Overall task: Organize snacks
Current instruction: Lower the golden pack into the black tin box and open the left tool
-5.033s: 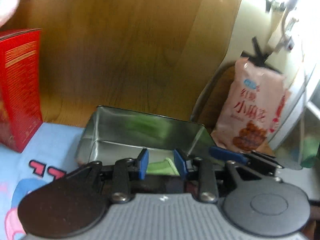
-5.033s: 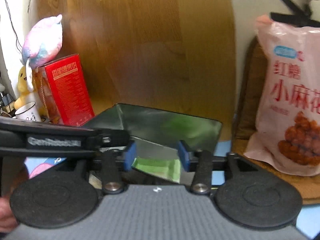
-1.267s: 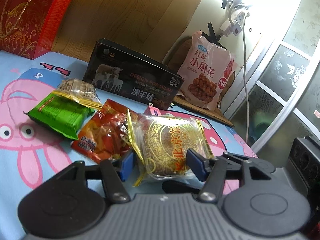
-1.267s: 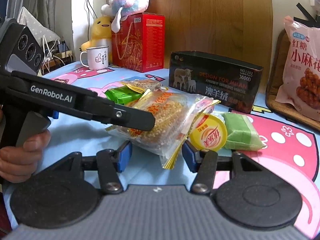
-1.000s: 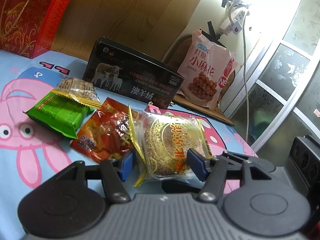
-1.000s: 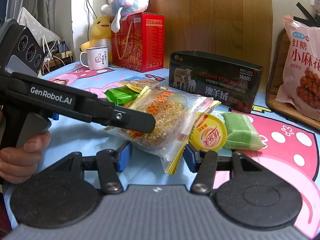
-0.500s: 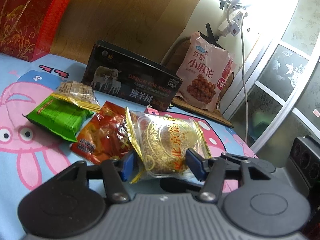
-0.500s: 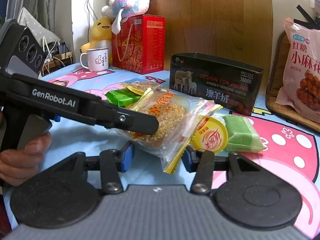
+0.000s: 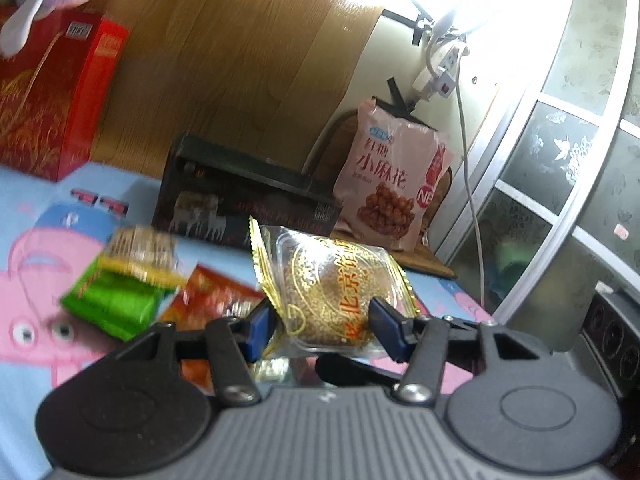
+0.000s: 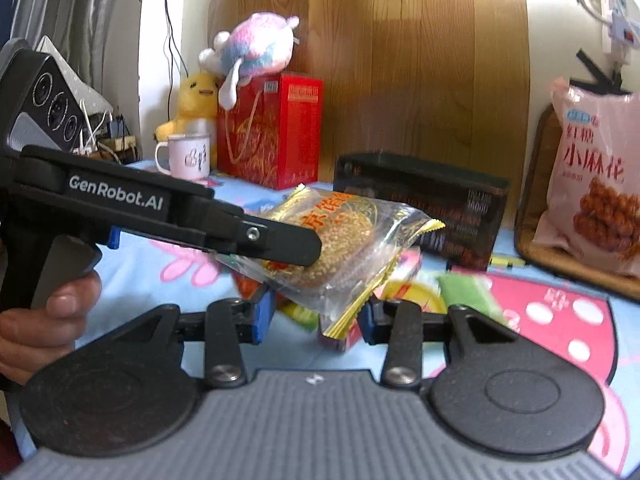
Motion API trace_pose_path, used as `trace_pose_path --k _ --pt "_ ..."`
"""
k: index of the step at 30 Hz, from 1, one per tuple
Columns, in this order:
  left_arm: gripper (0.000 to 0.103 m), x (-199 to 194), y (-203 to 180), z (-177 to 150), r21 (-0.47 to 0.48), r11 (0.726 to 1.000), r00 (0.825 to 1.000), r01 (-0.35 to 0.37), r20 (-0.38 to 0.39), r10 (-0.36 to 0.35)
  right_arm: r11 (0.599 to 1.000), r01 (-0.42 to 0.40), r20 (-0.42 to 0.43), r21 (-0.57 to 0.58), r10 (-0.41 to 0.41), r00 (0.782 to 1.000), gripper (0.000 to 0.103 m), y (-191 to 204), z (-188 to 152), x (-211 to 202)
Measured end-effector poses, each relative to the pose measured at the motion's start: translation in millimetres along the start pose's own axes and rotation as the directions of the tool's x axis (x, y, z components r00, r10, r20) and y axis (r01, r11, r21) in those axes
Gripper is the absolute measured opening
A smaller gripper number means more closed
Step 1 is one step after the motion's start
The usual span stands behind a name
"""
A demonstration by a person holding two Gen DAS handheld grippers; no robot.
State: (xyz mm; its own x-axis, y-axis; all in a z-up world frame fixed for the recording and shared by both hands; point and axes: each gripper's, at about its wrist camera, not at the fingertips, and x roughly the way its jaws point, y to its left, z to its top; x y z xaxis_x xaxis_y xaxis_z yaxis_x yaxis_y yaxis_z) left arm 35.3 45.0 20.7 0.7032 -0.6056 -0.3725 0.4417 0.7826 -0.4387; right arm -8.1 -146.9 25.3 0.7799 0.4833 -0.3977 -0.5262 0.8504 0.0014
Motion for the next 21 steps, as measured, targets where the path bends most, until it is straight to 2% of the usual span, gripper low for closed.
trace_pose_path --k 7,13,17,20,21 --pt "0.052 41 -3 59 0.035 0.999 1.0 -0.006 0.025 0.005 0.998 0.023 0.068 0.056 -0.027 0.997 0.045 -35 36 18" --pt "0.052 96 12 102 0.015 0.998 0.998 -0.057 0.031 0.056 0.99 0.031 0.059 0.134 -0.04 0.997 0.045 -80 70 64" --pt "0.053 130 23 114 0.006 0.993 0.993 -0.12 0.01 0.12 0.984 0.058 0.027 0.171 -0.063 0.998 0.048 -101 81 98" --pt "0.052 135 28 111 0.001 0.99 0.99 -0.142 -0.01 0.142 0.972 0.122 0.0 0.202 -0.124 0.992 0.051 -111 78 104" --pt "0.052 129 28 108 0.004 0.991 0.991 -0.132 -0.001 0.132 0.968 0.119 0.007 0.22 -0.123 0.992 0.052 -115 75 99"
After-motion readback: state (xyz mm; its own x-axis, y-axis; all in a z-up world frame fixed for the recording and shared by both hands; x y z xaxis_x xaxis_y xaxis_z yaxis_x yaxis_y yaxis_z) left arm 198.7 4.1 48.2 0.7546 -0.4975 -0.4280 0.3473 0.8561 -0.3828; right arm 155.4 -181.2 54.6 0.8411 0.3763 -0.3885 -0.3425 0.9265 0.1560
